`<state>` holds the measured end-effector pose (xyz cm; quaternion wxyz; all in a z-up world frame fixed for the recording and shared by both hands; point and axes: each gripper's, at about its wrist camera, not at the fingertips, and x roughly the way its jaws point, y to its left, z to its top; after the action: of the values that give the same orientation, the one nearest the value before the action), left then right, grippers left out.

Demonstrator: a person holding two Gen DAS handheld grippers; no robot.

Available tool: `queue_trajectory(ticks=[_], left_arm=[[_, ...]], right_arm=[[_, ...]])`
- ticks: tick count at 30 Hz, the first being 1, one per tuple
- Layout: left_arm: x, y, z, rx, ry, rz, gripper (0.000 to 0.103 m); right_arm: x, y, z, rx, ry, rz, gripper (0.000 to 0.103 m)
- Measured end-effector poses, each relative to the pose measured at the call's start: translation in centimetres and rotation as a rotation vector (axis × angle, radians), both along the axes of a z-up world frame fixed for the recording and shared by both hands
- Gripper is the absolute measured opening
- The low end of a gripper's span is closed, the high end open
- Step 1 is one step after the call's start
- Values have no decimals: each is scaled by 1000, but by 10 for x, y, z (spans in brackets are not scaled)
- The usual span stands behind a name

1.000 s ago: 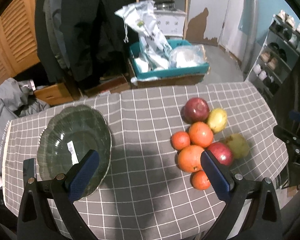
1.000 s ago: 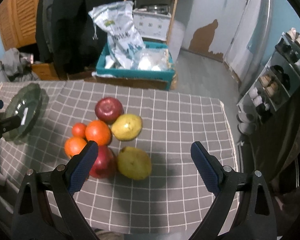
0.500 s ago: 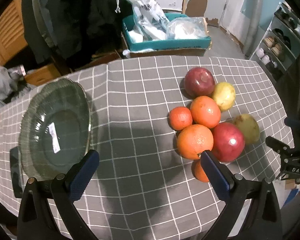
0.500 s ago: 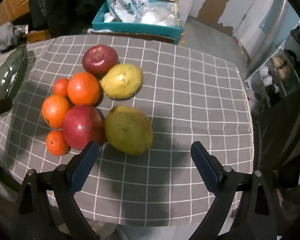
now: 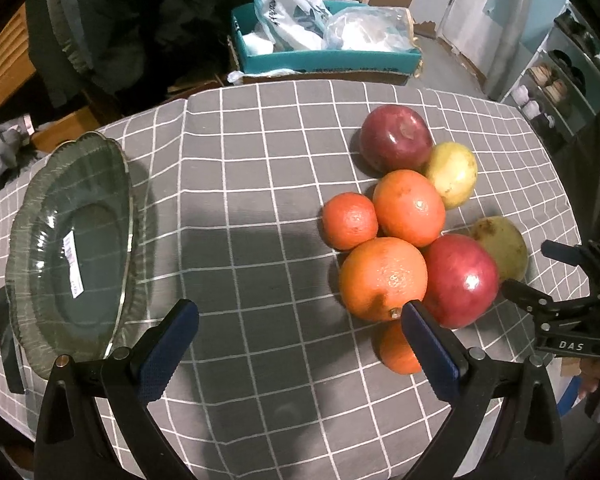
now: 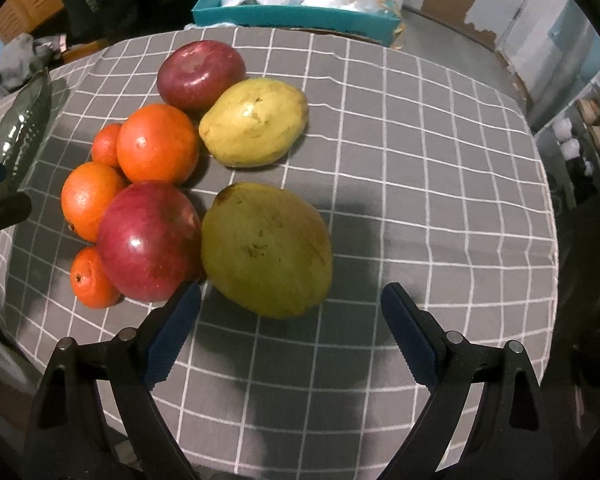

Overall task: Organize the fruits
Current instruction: 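Lower the left tool onto an orange while the right tool approaches the large pear, then close the left tool on the orange while the right tool grasps the large pear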

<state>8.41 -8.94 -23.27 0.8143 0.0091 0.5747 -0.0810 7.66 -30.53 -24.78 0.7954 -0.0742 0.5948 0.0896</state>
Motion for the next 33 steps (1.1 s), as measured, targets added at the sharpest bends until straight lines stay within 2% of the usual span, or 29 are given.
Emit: queue_trajectory(ticks=[2,7,8,9,14,17,20,23,24,29,30,33], left_arm=[[2,-3,-3,-4,8,-4,102],[7,-10,-10,-29,30,-8,102],[8,-12,-12,-33,33,-7,102],[10,-13,-14,-38,38,-9,102],[17,-22,-23,-68,66,-10,102],[20,-26,-28,-79,79,-21,102],[22,-30,-33,-100,90,-28,102],[23,-33,-36,-124,104,-32,93],[23,-33,-38,-133,111,-33,87],[21,-34,-42,-213,130,-36,73],[21,-34,-42,-225,130,-40,66],[19,-41,-37,-203,120,-57,65]], right_arm=[[3,0,-5,-1,4,13,88],[10,-5,-13,73,18,14,85],[11,-7,-14,95,25,14,81],[11,-8,-14,124,31,16,73],[16,-17,-14,188,22,-29,71],[16,-24,-7,164,-20,-71,70],[14,-32,6,173,-65,-116,65],[15,-36,7,180,-67,-143,63],[16,-36,6,182,-60,-146,63],[15,-36,5,187,-32,-153,64],[14,-37,4,195,-21,-156,65],[11,-40,-1,211,8,-163,70]])
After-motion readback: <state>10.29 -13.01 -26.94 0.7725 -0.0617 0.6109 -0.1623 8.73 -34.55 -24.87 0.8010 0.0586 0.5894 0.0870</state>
